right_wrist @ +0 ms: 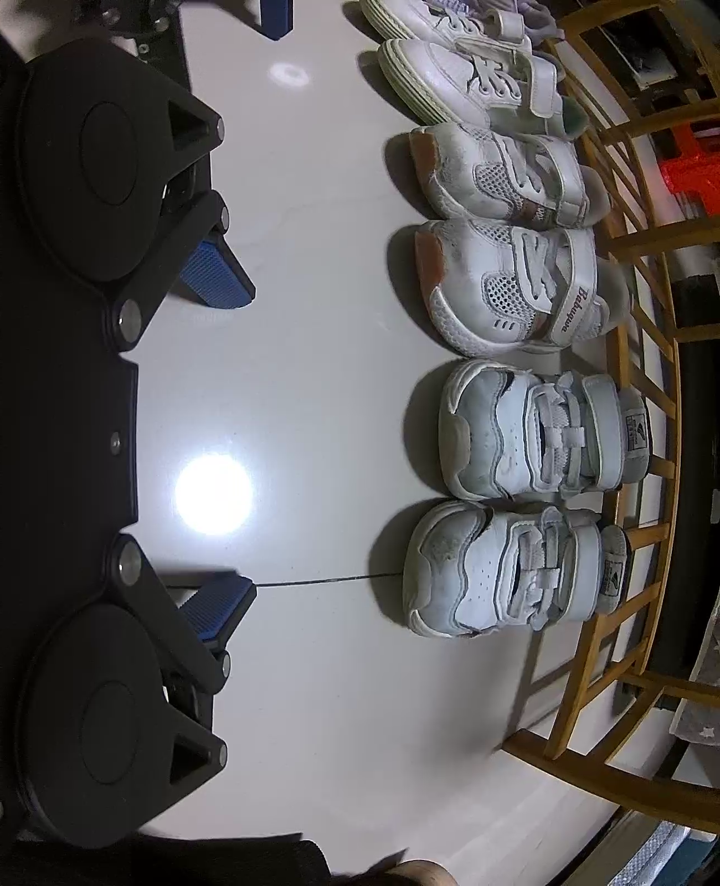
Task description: Organize scattered shoes
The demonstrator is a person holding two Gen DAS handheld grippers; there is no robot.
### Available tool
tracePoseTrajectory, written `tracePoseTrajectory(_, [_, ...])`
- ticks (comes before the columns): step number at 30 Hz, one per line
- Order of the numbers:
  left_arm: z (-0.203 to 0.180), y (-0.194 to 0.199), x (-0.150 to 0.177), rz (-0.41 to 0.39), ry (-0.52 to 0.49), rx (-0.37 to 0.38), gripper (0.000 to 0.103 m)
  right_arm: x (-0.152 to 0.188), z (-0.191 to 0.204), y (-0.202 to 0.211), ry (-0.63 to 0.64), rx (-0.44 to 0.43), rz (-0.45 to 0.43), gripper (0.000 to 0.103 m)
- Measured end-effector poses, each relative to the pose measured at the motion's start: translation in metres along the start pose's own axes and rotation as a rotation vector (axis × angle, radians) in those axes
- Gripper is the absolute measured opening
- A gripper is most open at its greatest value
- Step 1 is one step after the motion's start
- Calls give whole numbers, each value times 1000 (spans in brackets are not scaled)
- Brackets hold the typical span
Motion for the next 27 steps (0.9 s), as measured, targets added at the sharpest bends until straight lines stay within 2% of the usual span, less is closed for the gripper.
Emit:
tracePoseTrajectory(13, [-4, -5, -2, 3, 5, -3, 96, 3, 4, 0, -13, 15, -48, 103])
tracePoseTrajectory(27, [-5, -10, -4, 4, 11, -14, 96, -1, 2, 1, -17, 18, -24, 103])
Point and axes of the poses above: each gripper's, at about its wrist camera, not at the fingertips, and y roughly against the way its jaws point, z to its left, x to its underside, the point moved 3 cm from there along -y, roughly the way its jaws point, and after that the axes turned 6 degrees about -x, right-handed, at the moved point
